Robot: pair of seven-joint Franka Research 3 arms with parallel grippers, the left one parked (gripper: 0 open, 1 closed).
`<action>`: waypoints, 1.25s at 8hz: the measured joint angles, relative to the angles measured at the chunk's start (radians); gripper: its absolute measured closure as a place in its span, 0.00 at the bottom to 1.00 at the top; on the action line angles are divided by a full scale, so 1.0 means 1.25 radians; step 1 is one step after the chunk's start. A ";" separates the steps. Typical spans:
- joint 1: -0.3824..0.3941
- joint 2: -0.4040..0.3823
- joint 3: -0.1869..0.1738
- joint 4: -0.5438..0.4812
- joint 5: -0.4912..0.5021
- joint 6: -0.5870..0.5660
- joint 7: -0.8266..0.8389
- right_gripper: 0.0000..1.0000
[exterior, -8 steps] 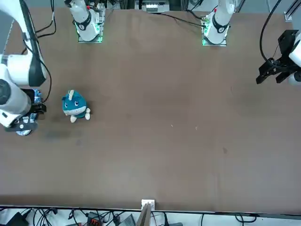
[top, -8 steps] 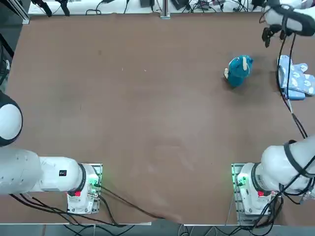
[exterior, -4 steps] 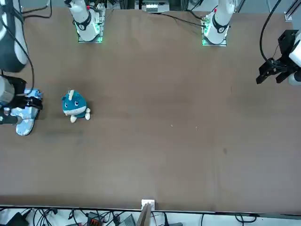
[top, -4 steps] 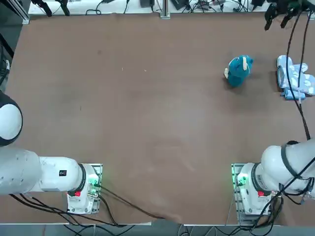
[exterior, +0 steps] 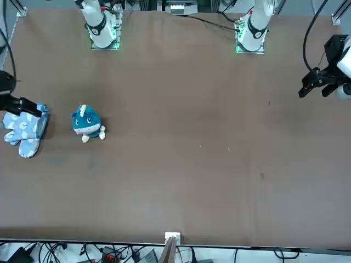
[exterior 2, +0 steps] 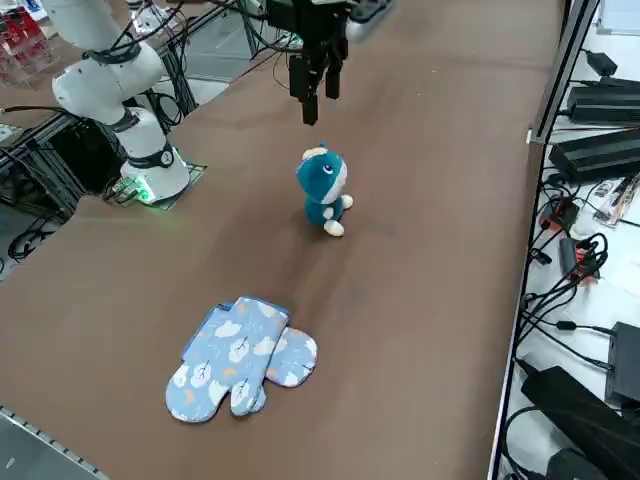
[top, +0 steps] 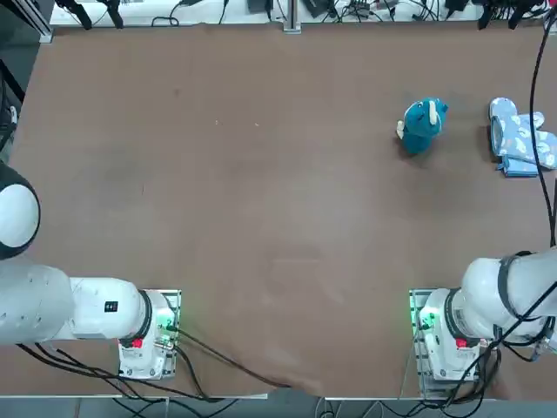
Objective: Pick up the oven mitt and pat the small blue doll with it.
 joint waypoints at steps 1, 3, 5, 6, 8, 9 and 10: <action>0.002 -0.002 0.002 0.012 0.000 -0.013 0.000 0.00; 0.004 -0.019 0.005 0.021 0.013 -0.026 0.000 0.00; 0.038 -0.061 -0.021 0.024 0.048 -0.033 0.001 0.00; 0.092 -0.082 -0.071 0.024 0.054 -0.040 0.001 0.00; 0.188 -0.104 -0.157 0.016 0.059 -0.047 0.002 0.00; 0.240 -0.111 -0.210 0.008 0.067 -0.047 0.003 0.00; 0.291 -0.123 -0.269 -0.003 0.084 -0.047 0.003 0.00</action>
